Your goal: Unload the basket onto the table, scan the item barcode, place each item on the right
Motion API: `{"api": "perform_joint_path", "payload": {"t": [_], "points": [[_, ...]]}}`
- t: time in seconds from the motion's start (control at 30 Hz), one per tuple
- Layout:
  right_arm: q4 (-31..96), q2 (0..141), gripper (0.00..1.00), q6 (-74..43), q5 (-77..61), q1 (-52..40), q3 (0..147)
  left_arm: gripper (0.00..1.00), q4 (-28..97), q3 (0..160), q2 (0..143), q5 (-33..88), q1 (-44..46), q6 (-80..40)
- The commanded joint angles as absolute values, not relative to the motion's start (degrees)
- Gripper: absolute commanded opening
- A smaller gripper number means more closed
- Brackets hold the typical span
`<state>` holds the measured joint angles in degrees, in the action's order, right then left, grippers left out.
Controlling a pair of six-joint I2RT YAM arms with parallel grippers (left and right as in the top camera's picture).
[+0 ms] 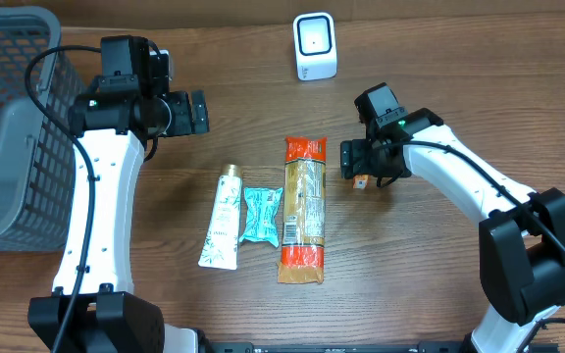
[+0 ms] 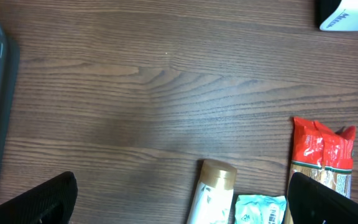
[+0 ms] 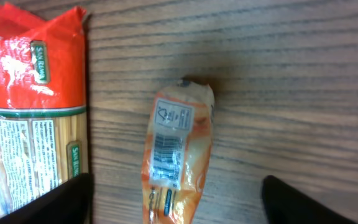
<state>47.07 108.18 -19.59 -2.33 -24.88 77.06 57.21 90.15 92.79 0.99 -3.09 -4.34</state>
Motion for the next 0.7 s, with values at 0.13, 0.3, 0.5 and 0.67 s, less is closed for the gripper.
{"api": "perform_joint_path", "payload": {"t": [0.13,0.3,0.5,0.67], "points": [[45.01,106.63,0.67,-20.12,0.38,-25.08,76.49,1.0,56.99,90.8,92.53,0.64,-2.98,-5.15],[45.01,106.63,0.62,-20.14,0.34,-25.36,76.49,1.0,56.99,90.8,92.53,0.64,-2.94,-5.13],[44.77,106.63,0.63,-20.12,0.67,-27.29,76.44,1.0,56.99,90.8,92.53,0.64,-2.98,-5.13],[44.03,106.63,0.63,-20.16,2.13,-28.64,76.44,1.0,56.99,90.8,92.53,0.64,-2.98,-5.13]]}}
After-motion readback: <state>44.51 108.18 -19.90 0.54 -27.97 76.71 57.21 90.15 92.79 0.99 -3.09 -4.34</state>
